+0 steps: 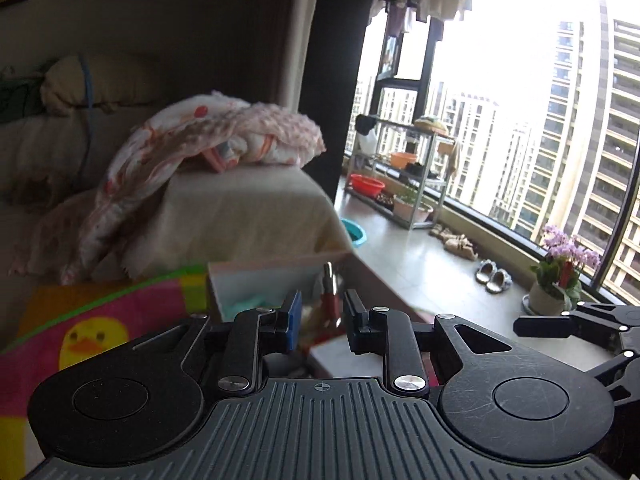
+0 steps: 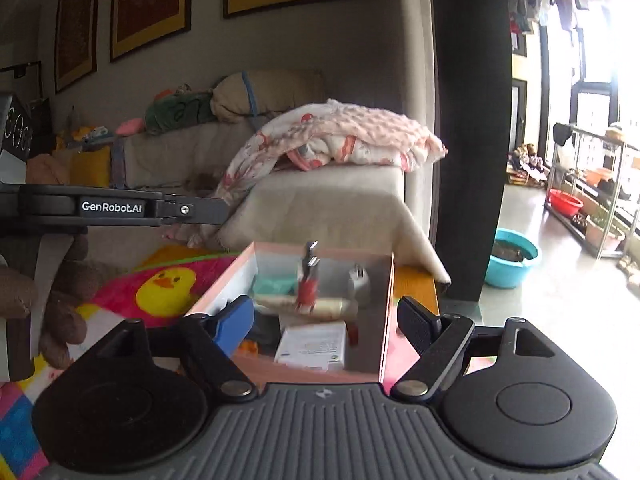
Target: Organize rigid objects
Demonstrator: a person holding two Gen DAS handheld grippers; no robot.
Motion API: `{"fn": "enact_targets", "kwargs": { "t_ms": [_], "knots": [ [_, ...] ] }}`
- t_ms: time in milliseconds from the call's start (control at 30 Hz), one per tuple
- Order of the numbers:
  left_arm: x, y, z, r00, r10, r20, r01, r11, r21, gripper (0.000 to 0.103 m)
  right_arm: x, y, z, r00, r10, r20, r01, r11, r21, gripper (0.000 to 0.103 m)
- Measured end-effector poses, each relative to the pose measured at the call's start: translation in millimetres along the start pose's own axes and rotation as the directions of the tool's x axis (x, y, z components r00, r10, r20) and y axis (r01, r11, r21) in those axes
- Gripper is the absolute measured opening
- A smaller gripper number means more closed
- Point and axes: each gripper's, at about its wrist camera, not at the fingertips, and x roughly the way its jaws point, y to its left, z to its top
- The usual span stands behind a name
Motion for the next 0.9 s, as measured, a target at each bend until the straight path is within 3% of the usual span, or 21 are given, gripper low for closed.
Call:
{"fn": "enact_targets", "kwargs": {
  "t_ms": [133,233,333,433,600,700,900],
  "knots": [
    [-20,-10,-65,0.989,-0.058,-0.134,0.055,0.998,-0.027,0.025,-21,14,-68,0.997,-0.045,-0.067,0.037,0.992,-0.124,0.08],
    [-32,-28,-98,0.976,-0.083,-0.201,0.085,0.996,0.005,0.025,-28,24,-99,0.993,-0.069,-0.096,0.051,0.982,-0.18,0.08],
    [-44,-54,-115,0.966,-0.114,-0.23,0.136,0.987,0.084,0.025,-31,24,-111,0.991,0.006,-0.131,-0.024,0.991,-0.132,0.08],
    [-49,-78,-125,0.96,-0.142,-0.241,0.186,0.967,0.173,0.025,-25,22,-116,0.991,-0.012,-0.137,0.001,0.996,-0.084,0.08],
    [-46,-109,-139,0.977,-0.035,-0.211,0.118,0.911,0.395,0.03,-21,-1,-115,0.987,-0.031,-0.159,0.042,0.997,0.067,0.08],
    [-41,-105,-138,0.978,0.008,-0.207,0.078,0.913,0.401,0.036,-18,-11,-117,0.984,-0.029,-0.174,0.053,0.99,0.131,0.08],
    [-38,-79,-135,0.974,0.121,-0.192,-0.044,0.931,0.362,0.038,-16,-7,-117,0.983,-0.04,-0.181,0.059,0.993,0.103,0.084]
  ]
}}
